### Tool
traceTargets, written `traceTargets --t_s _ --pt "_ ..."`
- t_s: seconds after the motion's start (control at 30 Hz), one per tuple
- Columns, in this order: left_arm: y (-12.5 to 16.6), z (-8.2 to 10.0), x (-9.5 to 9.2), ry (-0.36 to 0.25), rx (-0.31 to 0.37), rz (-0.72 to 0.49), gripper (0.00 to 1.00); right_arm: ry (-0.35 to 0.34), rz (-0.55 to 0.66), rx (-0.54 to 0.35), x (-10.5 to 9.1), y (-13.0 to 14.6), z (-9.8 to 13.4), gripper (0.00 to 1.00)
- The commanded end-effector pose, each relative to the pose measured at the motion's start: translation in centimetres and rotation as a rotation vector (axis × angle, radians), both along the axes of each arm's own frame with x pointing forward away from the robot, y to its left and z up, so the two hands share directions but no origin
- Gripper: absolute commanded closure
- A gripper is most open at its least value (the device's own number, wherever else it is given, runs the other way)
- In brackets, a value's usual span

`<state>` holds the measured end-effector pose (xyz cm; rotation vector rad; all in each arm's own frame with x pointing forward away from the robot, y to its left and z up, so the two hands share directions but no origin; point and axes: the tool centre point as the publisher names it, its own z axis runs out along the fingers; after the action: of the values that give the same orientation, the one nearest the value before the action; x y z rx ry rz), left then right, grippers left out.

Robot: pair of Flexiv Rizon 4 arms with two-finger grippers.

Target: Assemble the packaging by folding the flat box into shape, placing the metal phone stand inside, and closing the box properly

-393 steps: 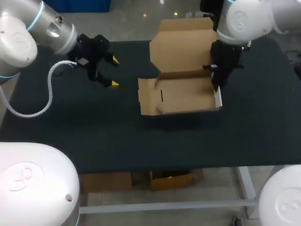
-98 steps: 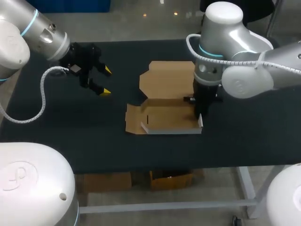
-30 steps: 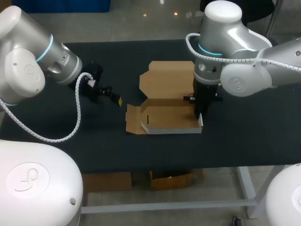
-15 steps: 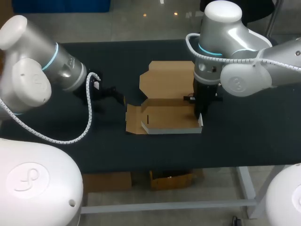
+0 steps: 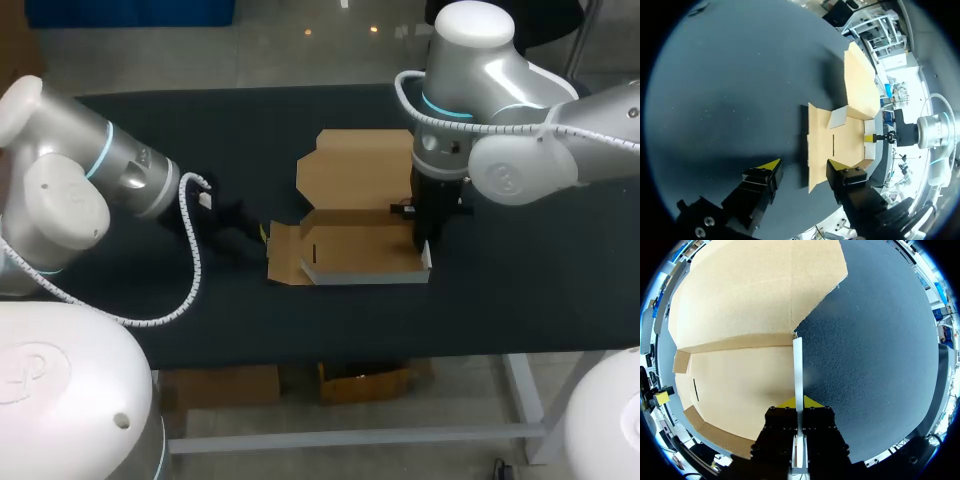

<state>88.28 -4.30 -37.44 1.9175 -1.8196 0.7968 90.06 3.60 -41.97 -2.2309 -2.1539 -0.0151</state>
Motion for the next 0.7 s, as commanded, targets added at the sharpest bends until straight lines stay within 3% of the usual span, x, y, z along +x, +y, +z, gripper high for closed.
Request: traceTargets --t_s 0.03,0.2,0.43,0.7 --pt "-0.7 -1.2 1.3 0.020 -0.025 -0.023 0.44 0.002 0.000 0.000 0.1 0.0 0.0 1.00" --pt "-1.4 -1.7 1.8 0.019 -0.050 -0.060 0.41 0.002 0.000 0.000 0.1 0.0 0.0 1.00" --pt "-2.1 -2.2 2.3 0.037 -0.086 -0.082 0.45 0.002 0.000 0.000 0.1 0.0 0.0 1.00" --pt "-2.8 -2.5 2.2 0.056 -0.104 -0.095 0.57 0.002 0.000 0.000 0.1 0.0 0.0 1.00"
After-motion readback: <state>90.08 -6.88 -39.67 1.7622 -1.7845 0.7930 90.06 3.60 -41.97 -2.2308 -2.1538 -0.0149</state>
